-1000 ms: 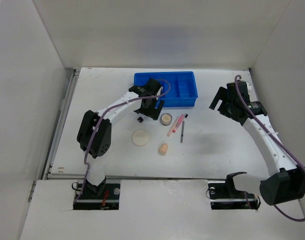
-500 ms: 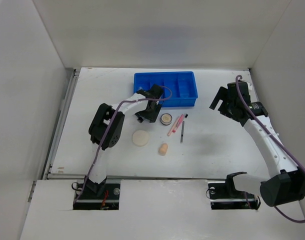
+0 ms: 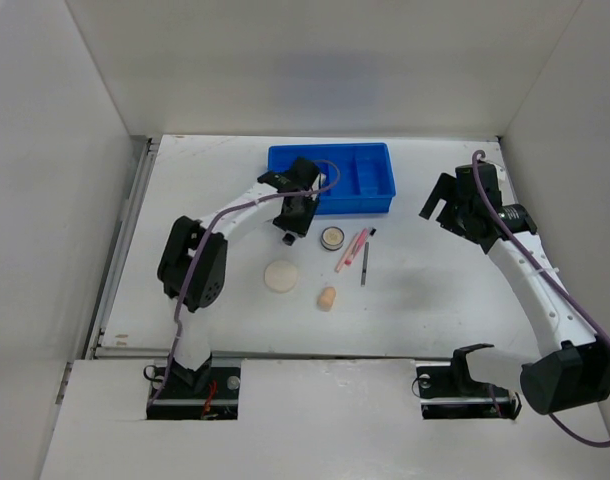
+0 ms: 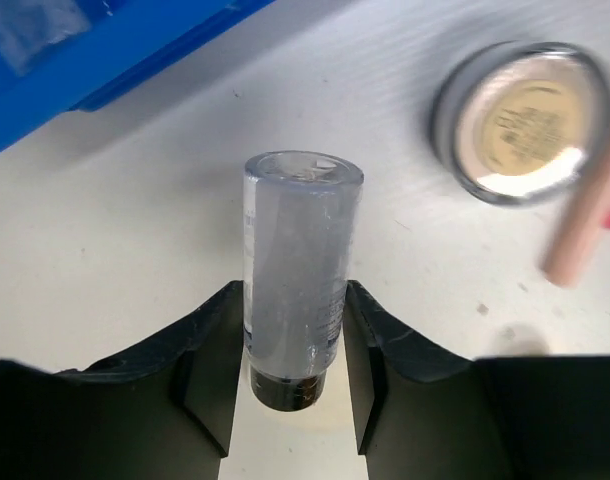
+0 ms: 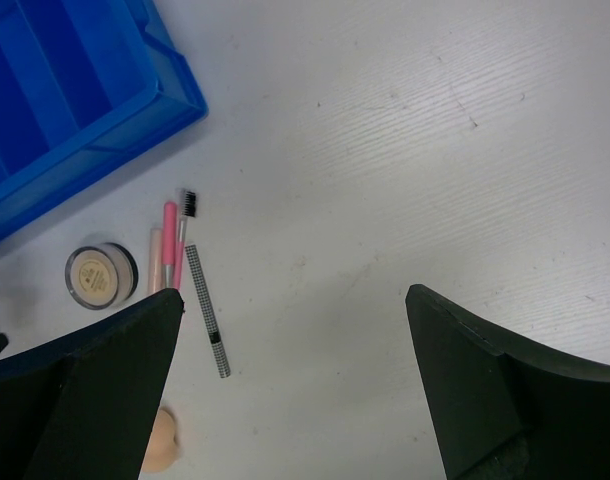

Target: Organize the makeup

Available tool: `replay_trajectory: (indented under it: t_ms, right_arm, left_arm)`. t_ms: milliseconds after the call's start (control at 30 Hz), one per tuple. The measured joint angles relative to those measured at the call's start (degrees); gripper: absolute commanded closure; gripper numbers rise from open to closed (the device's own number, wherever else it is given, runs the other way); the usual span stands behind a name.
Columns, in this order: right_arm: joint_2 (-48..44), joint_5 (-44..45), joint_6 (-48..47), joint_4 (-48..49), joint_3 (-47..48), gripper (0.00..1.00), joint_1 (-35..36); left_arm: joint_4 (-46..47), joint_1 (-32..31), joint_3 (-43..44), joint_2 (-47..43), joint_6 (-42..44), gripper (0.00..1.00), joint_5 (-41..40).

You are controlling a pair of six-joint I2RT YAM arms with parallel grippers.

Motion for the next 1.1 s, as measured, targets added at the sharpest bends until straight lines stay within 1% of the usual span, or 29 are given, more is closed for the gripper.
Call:
replay_trajectory:
  t_ms: [67,133,233,333,433,500,533,567,633,667,700,733,767,800,833,900,1000,1033,1067,1100]
  right_arm:
    - [0.0,0.0,0.0,0.0,-0.1,0.0,0.0]
    - [0.0,0.0,0.0,0.0,-0.2,0.0,0.0]
    - [0.4,0.0,0.0,0.1,-0.3,0.0,0.0]
    - [0.9,0.0,0.0,0.1,-0.3,0.0,0.0]
    - [0.8,0.0,0.0,0.0,-0.3,0.0,0.0]
    - [0.8,0.3,0.0,0.0,-0.3,0.0,0.0]
    - [0.8,0.5,0.0,0.0,-0.3,0.0,0.0]
    - [0.8,0.8,0.0,0.0,-0.3,0.0,0.0]
    - [0.8,1.3,0.0,-0.2,-0.3,0.0,0.0]
    - [0.8,1.6,0.0,-0.3,-0.3,0.0,0.0]
    - [0.8,1.8,-0.1,-0.4,-0.2,0.0,0.0]
    - [0.8,1.9,-0.1,-0.6,-0.2,0.0,0.0]
    - [0.8,2.1,-0.2,-0.9,-0.2,0.0,0.0]
    - [0.8,2.1,-0.2,-1.0,-0.2,0.0,0.0]
    - [0.8,2.2,-0.2,-1.2,0.0,0.0,0.0]
    - [0.8,2.3,-0.3,-1.4,0.4,0.0,0.0]
    - [0.7,2.5,-0.3,-1.5,0.8,0.0,0.0]
    - [0.7,2.5,-0.3,-1.5,0.8,0.0,0.0]
    - [0.7,2.6,-0.3,-1.5,0.8,0.0,0.0]
    - [0.7,2.6,-0.3,-1.5,0.8,0.0,0.0]
  left_arm:
    - [-0.6,0.0,0.3,-2.8,0.0,1.0,1.3]
    - [-2.0,0.0,2.5,-5.4,-0.1,1.0,2.5]
    - [-3.6,0.6,11.0,-5.5,-0.9,1.0,4.3]
    - [-5.5,2.7,22.8,-1.5,-1.9,1.0,4.9]
    - [-6.6,5.1,34.1,5.3,-4.0,0.98,3.1]
    - [-6.7,6.9,38.9,9.8,-5.9,0.95,2.7]
    - [-6.5,7.6,39.8,11.6,-6.6,0.93,2.7]
    - [-6.5,8.4,40.0,13.2,-7.4,0.88,2.8]
    - [-6.9,9.6,40.0,15.8,-8.5,0.74,2.6]
    - [-7.2,10.1,40.0,17.0,-9.0,0.71,2.4]
    - [-7.4,10.3,40.0,18.1,-9.4,0.66,2.1]
    - [-7.5,10.4,40.0,18.8,-9.7,0.56,1.9]
    - [-7.5,10.4,40.0,19.3,-10.0,0.43,1.7]
    - [-7.5,10.3,40.0,19.5,-10.3,0.16,1.6]
    - [-7.5,10.2,40.0,19.5,-10.3,0.1,1.3]
    - [-7.2,9.9,40.0,19.3,-10.8,0.06,1.1]
    - [-7.0,9.6,40.0,18.6,-10.9,0.06,0.9]
    - [-7.1,9.4,40.0,18.1,-10.9,0.08,0.8]
    - [-7.1,9.0,39.6,17.3,-10.9,0.22,0.5]
    - [-6.8,8.9,38.4,15.8,-10.8,0.32,0.1]
